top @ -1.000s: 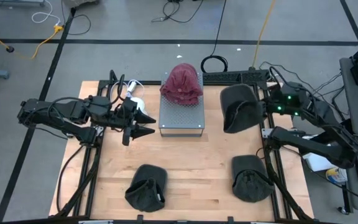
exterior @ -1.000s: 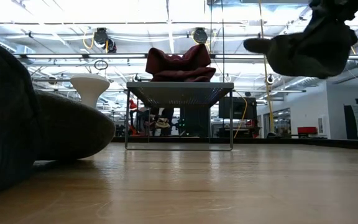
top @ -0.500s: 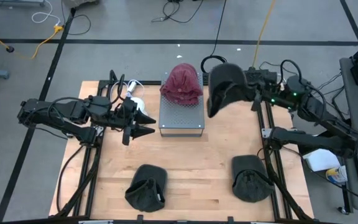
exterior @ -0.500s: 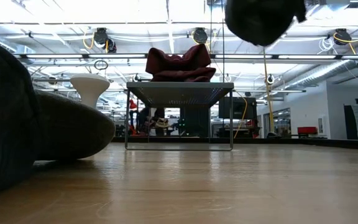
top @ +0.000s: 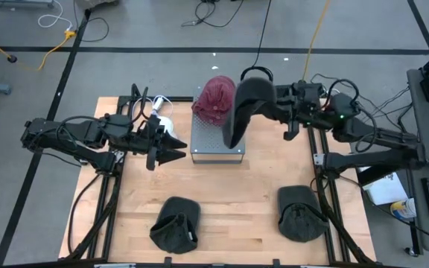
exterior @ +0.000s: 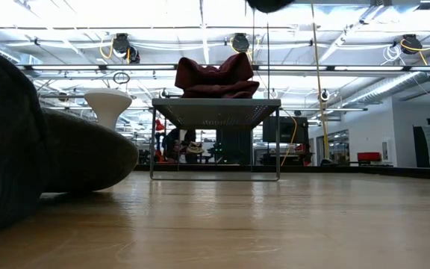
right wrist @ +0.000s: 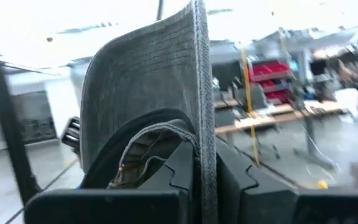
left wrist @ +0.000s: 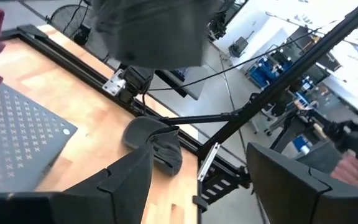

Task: Pick & Place hat
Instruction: Put the top right black cap on the shelf

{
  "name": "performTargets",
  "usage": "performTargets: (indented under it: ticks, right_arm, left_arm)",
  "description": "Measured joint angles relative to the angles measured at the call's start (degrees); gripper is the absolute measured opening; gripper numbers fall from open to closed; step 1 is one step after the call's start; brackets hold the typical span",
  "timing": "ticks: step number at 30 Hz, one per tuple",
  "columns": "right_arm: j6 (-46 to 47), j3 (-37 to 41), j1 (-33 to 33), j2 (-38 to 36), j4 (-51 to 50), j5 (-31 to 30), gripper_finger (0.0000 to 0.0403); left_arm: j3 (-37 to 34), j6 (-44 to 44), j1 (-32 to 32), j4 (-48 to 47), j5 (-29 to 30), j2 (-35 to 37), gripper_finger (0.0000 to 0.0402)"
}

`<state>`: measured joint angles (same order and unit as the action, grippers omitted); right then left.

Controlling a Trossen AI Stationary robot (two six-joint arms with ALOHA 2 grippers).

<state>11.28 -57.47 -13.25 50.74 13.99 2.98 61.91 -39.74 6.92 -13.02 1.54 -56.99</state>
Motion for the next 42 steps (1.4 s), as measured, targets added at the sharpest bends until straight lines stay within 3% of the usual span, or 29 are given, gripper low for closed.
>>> performTargets:
  ticks: [11,17,25,32,42]
  right_arm:
    - [-14.9,0.0,11.2,8.8,19.3,-0.1,0.0023]
    - [-24.5,-1.5,17.3,13.9,28.7,-0.2,0.0023]
    - [-38.5,-10.9,24.5,22.6,29.2,0.1,0.0023]
    - [-40.2,-20.4,27.9,28.2,29.6,5.5,0.0023]
    - [-37.4,-30.0,28.9,35.6,33.3,15.6,0.0023]
  left_arm:
    - [0.0,-10.9,-5.0,1.0,-5.0,1.7,0.0245]
    - [0.0,-15.1,-9.7,3.0,-13.7,2.7,0.0255]
    - [0.0,-20.8,-13.9,8.1,-25.6,2.6,0.0268]
    - [0.0,-25.2,-16.1,16.0,-32.7,2.6,0.0269]
    - [0.0,-28.7,-15.8,21.8,-34.3,2.6,0.0269]
